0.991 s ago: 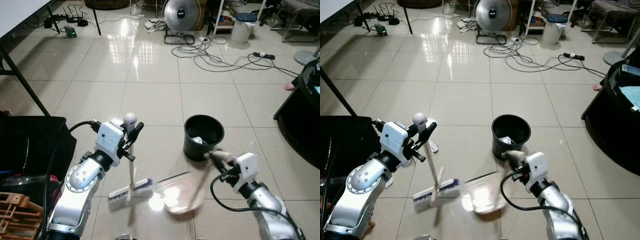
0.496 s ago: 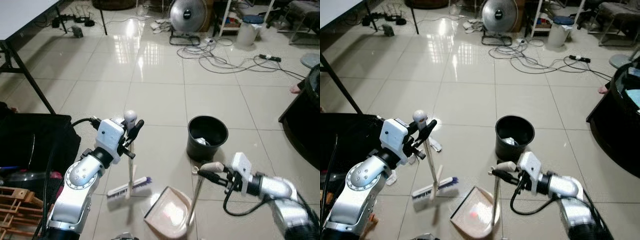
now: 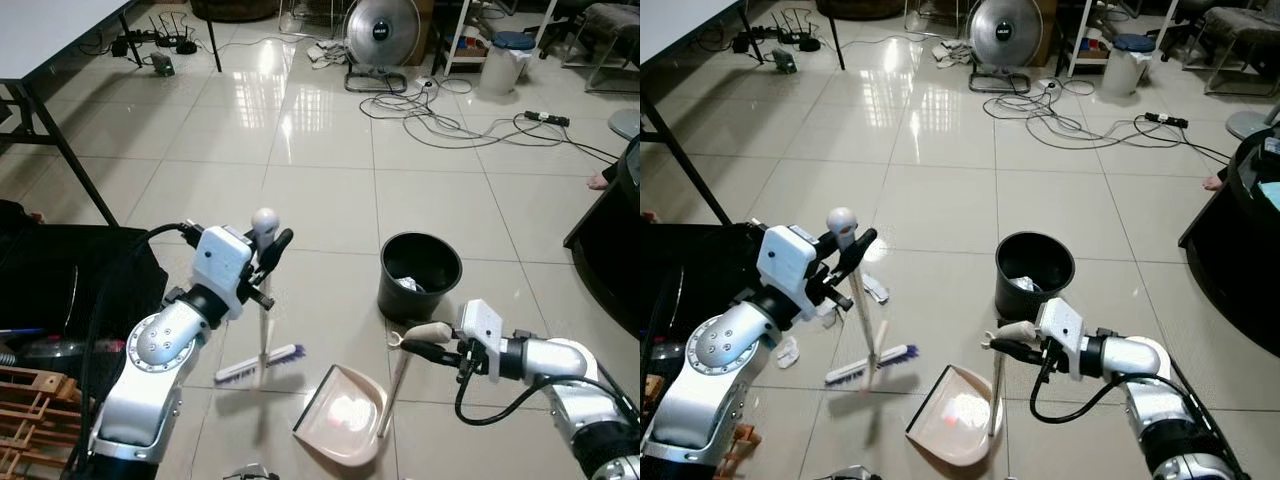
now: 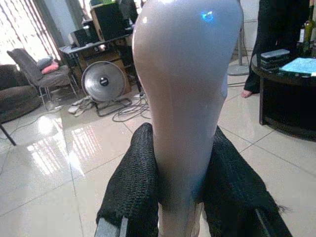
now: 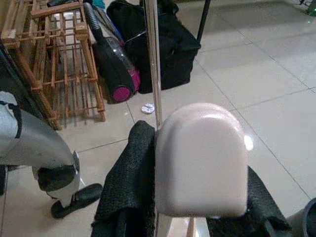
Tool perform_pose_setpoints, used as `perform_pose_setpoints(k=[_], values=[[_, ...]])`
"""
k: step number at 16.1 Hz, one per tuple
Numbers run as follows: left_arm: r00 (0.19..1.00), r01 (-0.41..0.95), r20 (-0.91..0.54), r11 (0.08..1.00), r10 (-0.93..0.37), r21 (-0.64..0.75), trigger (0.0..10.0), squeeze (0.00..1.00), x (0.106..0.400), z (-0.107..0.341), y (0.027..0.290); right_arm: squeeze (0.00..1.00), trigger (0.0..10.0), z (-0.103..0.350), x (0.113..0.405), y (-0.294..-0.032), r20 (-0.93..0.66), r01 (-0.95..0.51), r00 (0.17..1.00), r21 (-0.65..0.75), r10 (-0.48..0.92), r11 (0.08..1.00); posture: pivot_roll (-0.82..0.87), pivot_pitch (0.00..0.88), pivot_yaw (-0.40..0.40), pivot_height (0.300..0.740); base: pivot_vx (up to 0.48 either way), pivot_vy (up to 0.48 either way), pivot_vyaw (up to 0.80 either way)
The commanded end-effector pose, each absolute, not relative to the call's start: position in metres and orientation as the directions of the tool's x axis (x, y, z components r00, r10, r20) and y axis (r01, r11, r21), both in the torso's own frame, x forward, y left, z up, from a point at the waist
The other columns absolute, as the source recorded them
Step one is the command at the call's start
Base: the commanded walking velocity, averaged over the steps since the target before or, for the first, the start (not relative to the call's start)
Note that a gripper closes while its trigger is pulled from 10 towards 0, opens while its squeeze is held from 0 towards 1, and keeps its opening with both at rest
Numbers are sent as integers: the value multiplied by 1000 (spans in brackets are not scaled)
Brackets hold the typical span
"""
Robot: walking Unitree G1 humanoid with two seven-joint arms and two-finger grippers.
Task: Sweep floor
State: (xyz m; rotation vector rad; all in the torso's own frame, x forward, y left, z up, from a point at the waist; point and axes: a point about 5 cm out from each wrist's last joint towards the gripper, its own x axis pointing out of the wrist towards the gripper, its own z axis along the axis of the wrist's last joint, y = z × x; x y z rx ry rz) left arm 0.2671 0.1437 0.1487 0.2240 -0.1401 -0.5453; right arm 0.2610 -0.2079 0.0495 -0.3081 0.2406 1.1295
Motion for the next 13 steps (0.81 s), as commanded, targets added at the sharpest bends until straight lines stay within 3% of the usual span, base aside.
perform_pose_setpoints(k=[1, 3, 7, 13], values=[[839, 491, 107, 827, -533, 274, 10000, 0, 267, 159, 141, 227, 10000, 48, 260, -215, -387, -920, 387, -110, 837, 375, 103, 68, 39, 740, 0, 0, 0], [841, 491, 100, 827, -532, 272, 10000, 0, 267, 159, 141, 1000, 10000, 47, 261, -221, -391, -910, 411, -115, 824, 399, 102, 66, 40, 740, 0, 0, 0], [838, 497, 95, 825, -537, 270, 10000, 0, 269, 159, 141, 1000, 10000, 55, 264, -241, -365, -871, 490, -154, 792, 467, 100, 67, 46, 740, 0, 0, 0], [835, 502, 99, 823, -541, 265, 10000, 0, 273, 160, 142, 1000, 10000, 67, 262, -257, -366, -893, 450, -175, 814, 414, 88, 59, 45, 740, 0, 0, 0]])
